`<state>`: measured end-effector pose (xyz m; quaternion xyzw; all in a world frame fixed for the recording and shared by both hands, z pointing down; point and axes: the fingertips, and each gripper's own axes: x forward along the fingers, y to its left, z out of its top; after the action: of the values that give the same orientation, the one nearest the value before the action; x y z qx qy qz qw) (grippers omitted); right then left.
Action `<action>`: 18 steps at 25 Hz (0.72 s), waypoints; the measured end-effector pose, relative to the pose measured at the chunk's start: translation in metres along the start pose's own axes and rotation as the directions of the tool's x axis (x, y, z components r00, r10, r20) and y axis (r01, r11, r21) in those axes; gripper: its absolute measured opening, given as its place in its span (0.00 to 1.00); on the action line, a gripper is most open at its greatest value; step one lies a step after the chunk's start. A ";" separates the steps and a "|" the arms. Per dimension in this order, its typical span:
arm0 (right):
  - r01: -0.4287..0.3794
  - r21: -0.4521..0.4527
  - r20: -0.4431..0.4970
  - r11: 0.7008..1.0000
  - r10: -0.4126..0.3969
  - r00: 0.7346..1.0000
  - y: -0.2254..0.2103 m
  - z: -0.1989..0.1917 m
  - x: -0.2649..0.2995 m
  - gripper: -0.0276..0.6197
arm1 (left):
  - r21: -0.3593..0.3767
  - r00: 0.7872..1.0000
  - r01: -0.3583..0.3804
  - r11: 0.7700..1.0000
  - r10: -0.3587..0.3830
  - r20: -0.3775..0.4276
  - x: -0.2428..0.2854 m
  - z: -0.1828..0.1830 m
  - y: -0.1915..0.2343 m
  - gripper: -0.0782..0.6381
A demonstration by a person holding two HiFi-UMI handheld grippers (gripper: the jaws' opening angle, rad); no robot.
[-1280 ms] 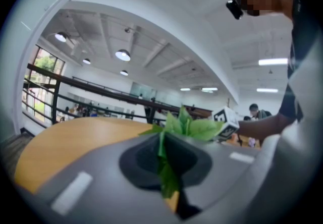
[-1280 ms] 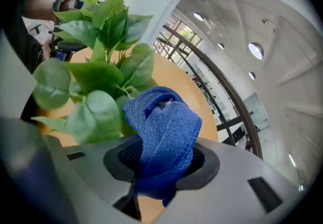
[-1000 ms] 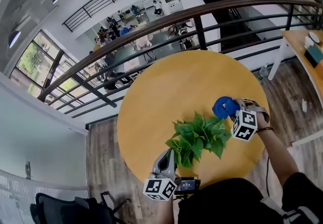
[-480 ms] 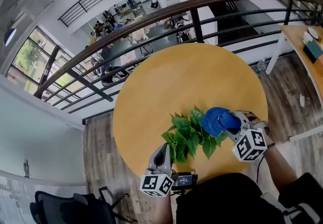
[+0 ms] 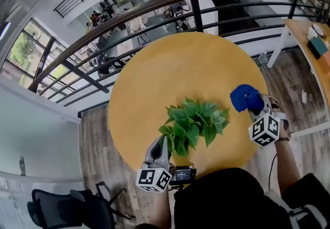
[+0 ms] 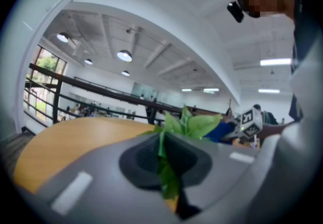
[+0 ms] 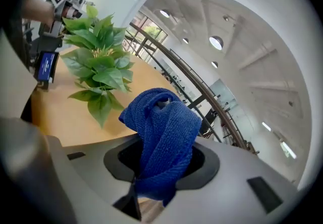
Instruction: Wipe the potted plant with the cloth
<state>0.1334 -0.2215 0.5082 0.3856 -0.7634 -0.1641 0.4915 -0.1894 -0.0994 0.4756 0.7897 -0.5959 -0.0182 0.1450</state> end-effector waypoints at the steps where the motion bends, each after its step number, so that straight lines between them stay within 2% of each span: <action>1: -0.041 0.052 0.019 0.998 0.040 0.999 0.008 0.001 -0.001 0.30 | -0.001 1.000 -0.001 1.000 0.001 0.000 0.000 0.000 0.000 0.11; 4: -0.197 0.148 0.087 0.969 0.185 0.979 0.053 0.009 0.001 0.30 | -0.001 1.000 0.004 1.000 -0.004 -0.001 0.002 0.002 -0.003 0.11; 6: -0.283 0.154 0.094 0.947 0.271 0.958 0.089 0.010 0.008 0.30 | -0.002 1.000 0.004 1.000 -0.004 -0.003 0.001 0.001 -0.004 0.11; 8: -0.316 0.111 0.035 0.942 0.315 0.949 0.117 -0.001 0.020 0.30 | -0.002 1.000 0.001 1.000 -0.001 -0.007 0.000 0.001 -0.004 0.11; 11: -0.285 -0.060 -0.145 0.957 0.274 0.951 0.133 -0.040 0.035 0.30 | 0.004 1.000 -0.002 1.000 0.002 -0.008 0.000 0.002 -0.004 0.11; 13: -0.255 -0.112 -0.218 0.960 0.227 0.949 0.126 -0.062 0.038 0.30 | 0.003 1.000 -0.005 1.000 0.005 -0.006 -0.001 0.001 -0.004 0.11; 15: -0.215 -0.056 -0.217 0.975 0.199 0.956 0.108 -0.070 0.032 0.30 | 0.004 1.000 -0.004 1.000 0.004 -0.006 -0.001 0.001 -0.004 0.11; 18: -0.135 0.066 -0.084 0.989 0.141 0.986 0.071 -0.039 0.006 0.30 | 0.003 1.000 0.004 1.000 -0.004 -0.005 0.000 0.000 -0.005 0.11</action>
<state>0.1363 -0.1753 0.5752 0.3533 -0.7703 -0.0893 0.5233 -0.1851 -0.0985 0.4741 0.7913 -0.5937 -0.0155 0.1454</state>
